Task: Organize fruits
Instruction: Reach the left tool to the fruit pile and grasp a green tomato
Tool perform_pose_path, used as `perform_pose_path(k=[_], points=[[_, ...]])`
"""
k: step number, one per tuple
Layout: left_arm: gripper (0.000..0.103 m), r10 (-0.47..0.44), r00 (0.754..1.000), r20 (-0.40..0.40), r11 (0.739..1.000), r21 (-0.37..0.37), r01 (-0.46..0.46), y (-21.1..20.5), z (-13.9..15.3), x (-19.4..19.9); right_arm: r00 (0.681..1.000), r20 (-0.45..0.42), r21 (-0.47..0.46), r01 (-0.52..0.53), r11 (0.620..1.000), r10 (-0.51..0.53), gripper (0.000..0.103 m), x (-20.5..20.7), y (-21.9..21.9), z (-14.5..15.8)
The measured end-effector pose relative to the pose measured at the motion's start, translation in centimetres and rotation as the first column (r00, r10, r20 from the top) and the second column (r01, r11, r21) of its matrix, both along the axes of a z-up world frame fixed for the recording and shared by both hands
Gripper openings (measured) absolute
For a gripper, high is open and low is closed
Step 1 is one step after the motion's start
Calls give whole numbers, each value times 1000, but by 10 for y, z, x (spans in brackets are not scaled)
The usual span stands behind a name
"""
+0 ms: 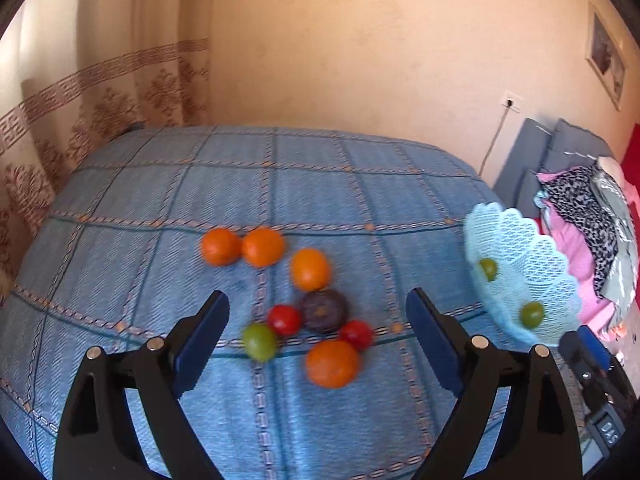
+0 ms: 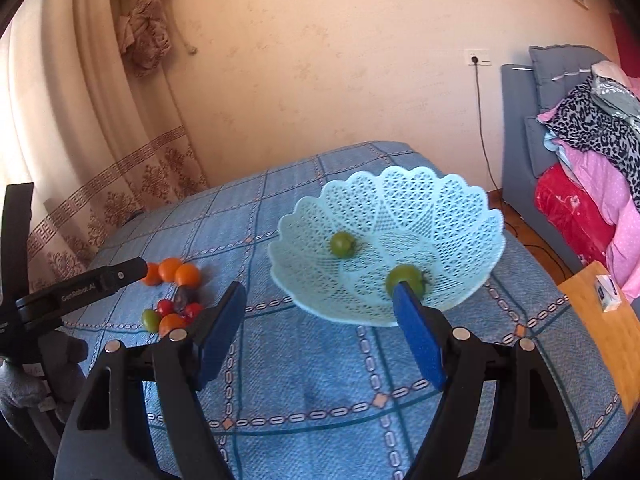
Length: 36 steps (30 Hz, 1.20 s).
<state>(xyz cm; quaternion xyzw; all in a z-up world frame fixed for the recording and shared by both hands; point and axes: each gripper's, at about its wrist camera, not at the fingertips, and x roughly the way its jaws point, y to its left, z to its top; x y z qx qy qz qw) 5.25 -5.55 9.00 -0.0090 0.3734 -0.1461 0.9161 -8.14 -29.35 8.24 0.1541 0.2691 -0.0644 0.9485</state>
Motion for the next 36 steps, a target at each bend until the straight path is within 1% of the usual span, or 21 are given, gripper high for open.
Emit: perform_pose_path(k=[5,7,9,13,17,24,28,30,32,35,36], points=[[89,24,999,-23,1000,16,-24,19,-18,4,999,-26,-11,-47,999,47,77,7,18,-5],[86,24,999,-32,1000,20,-24,23,-23,6,997,-38,-13,-65,998,64,77,11,25,-8],[80,19,999,-48,1000,23,-18,26,-31,6,996,-47,-20,-80,997,79,77,13,31,-9],[71,7,997,-76,1000,27,-5,31,-44,8,992,-68,-32,-111,993,108,77,18,44,-13],[55,-3,995,-103,1000,25,5,34,-55,9,987,-94,-36,-134,990,130,77,22,53,-20],[43,-12,991,-133,1000,16,14,37,-67,15,979,-123,-43,-167,985,161,77,28,65,-26],[40,-17,992,-124,1000,22,20,35,-70,16,974,-139,-36,-186,982,180,77,33,69,-30],[36,-28,993,-115,999,24,31,33,-70,16,971,-147,-34,-195,980,188,77,35,72,-32],[29,-43,993,-110,999,21,45,31,-70,16,968,-154,-30,-204,978,197,77,37,75,-34],[28,-56,995,-87,998,19,58,30,-68,13,963,-165,-24,-221,975,214,77,40,81,-36],[27,-63,996,-63,998,11,64,30,-63,9,961,-168,-26,-227,974,219,77,41,83,-36]])
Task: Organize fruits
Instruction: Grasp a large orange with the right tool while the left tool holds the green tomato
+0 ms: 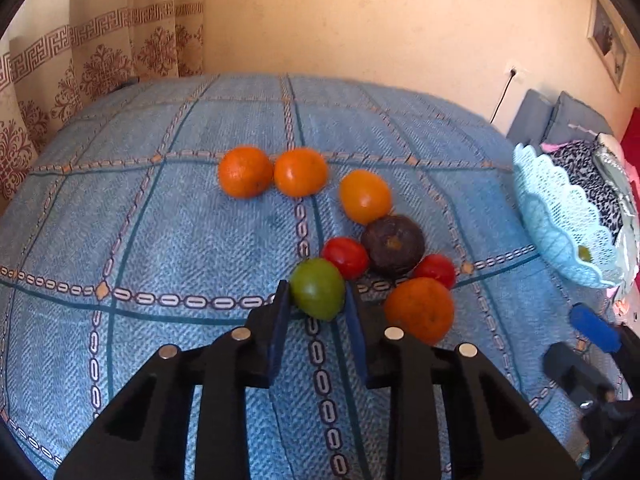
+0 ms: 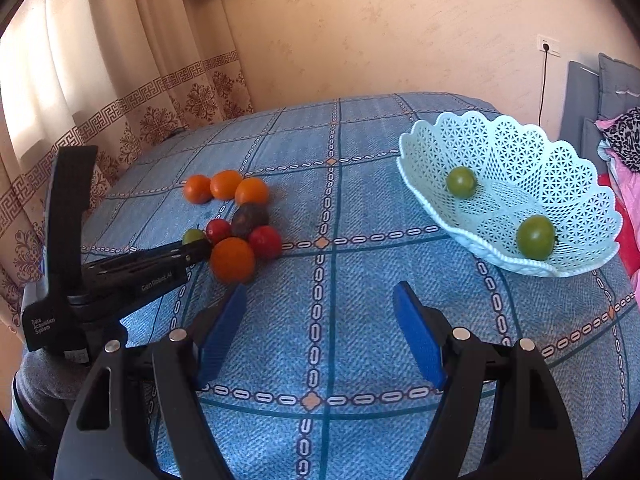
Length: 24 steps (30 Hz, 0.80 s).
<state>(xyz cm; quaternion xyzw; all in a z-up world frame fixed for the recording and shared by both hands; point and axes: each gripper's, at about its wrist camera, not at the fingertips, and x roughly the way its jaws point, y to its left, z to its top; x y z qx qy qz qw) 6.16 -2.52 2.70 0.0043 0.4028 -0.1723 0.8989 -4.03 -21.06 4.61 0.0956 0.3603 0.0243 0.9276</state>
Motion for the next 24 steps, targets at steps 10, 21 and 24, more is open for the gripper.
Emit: perform_pose_path(k=[10,21,24], points=[[28,31,991,129,999,-15,-30,12,28,-16,994,-49,-15,-95,995,94,77,18,29,-5],[28,88,990,115,996,-40,-84,30,30,-13,986,-85,-21,-144,989,142,72,49,55,-14],[28,95,989,113,995,-44,-91,32,30,-14,984,-96,-23,-152,988,149,63,57,61,-16]])
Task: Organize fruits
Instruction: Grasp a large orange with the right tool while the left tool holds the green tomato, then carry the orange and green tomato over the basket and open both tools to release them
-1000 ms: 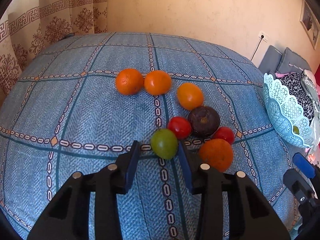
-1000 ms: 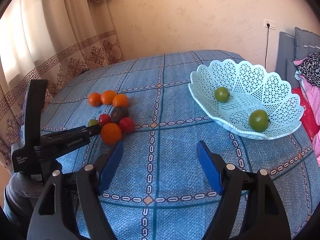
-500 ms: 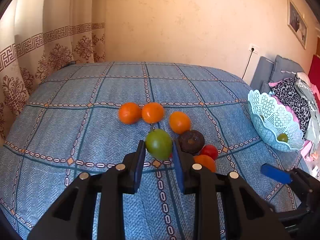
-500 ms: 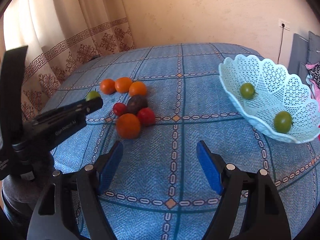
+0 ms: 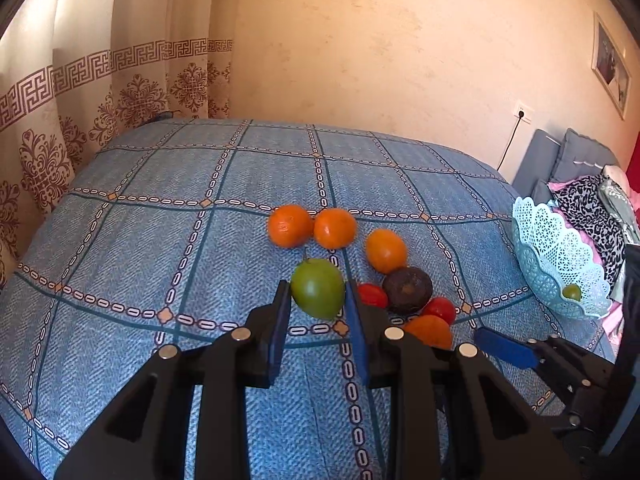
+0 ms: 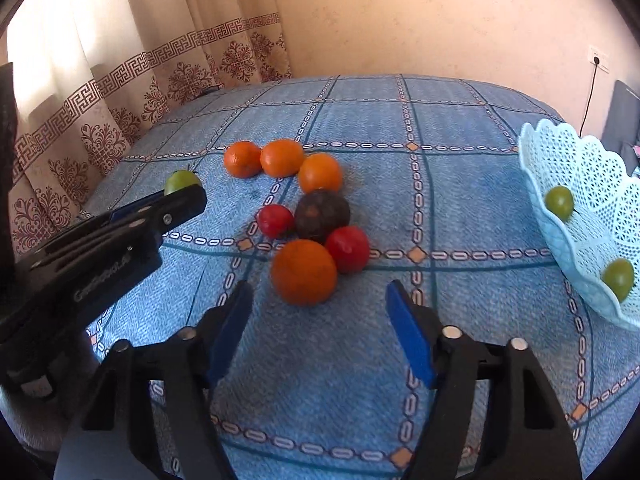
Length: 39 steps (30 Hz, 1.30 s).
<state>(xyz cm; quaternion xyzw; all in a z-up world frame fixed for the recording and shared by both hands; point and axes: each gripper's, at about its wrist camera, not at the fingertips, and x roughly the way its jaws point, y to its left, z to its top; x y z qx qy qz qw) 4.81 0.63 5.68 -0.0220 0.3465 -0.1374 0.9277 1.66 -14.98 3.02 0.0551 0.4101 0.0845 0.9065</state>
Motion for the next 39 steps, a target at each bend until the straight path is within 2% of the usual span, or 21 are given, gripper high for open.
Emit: perform_pose_path(k=[4,11,18,39], points=[[28,11,1000,-3,1000,-9,-11,3,1,0,1000,-17,-4,-6,1000,6,57,9,6,-5],[28,18,1000,-9,1000,-14,-19,5,0,1,999,-33,-4,-7,1000,7,40,17,11,-14],[28,19,1000,-10,1000,-13,-19,5,0,2,1000,-12,-2,8,1000,-8,39,7,8,-10],[28,-12,1000,11,1000,23,12,-10,1,-6,989,86,52,117,992,-121,39,-28,-35,27]])
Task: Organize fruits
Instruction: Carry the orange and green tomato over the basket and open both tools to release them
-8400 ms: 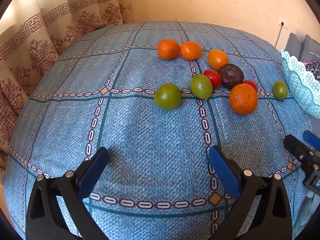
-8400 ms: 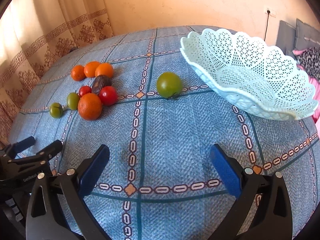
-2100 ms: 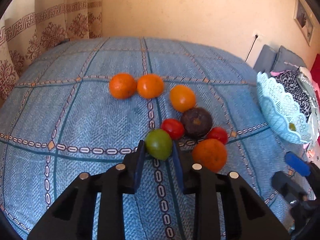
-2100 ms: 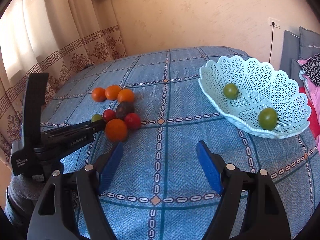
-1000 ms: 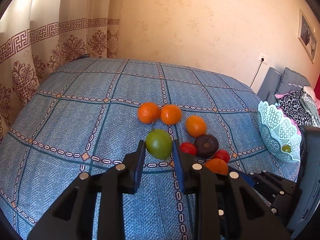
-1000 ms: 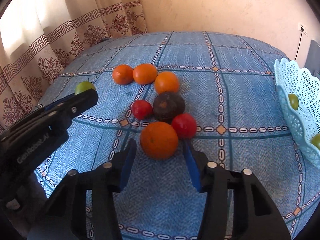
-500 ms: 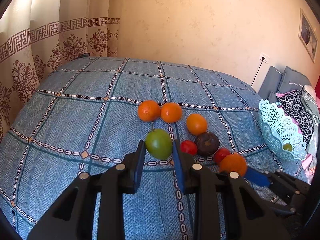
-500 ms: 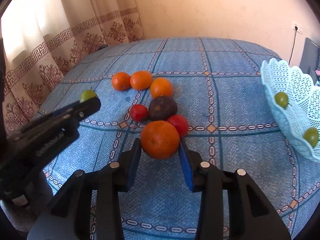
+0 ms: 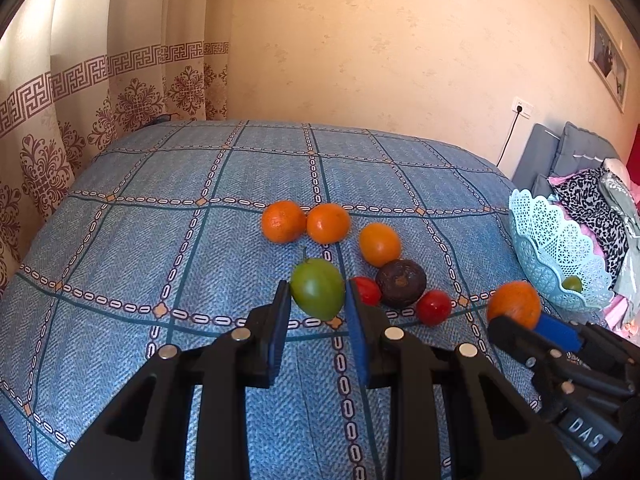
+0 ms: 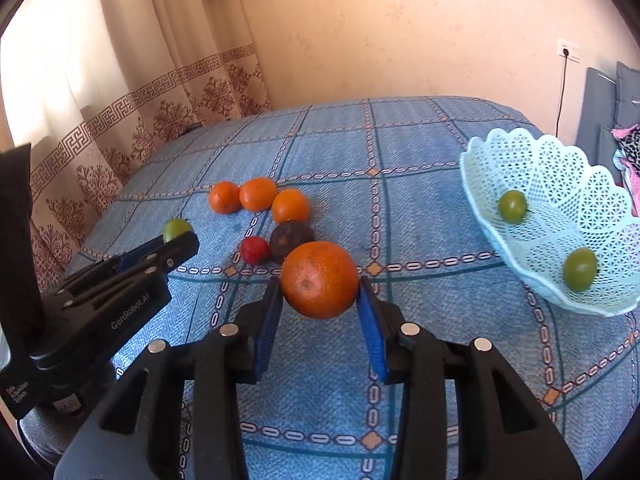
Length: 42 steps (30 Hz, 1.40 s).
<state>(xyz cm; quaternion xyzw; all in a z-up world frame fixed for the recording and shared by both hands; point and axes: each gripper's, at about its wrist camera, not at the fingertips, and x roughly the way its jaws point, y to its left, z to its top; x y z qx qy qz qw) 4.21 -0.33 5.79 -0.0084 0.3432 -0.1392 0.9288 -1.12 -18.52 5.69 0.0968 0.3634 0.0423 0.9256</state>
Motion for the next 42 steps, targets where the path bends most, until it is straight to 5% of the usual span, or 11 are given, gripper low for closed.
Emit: perform_pose_path(k=[21,42], points=[[28,-81,996,29,995,60,80,-38,13,-20,986,46,52,157,986,-159,39,-31,-68,16],[28,-188,981,40,978,97,183,-94,22,-32,921,54,60,384,921,-387,40,-58,-161,12]])
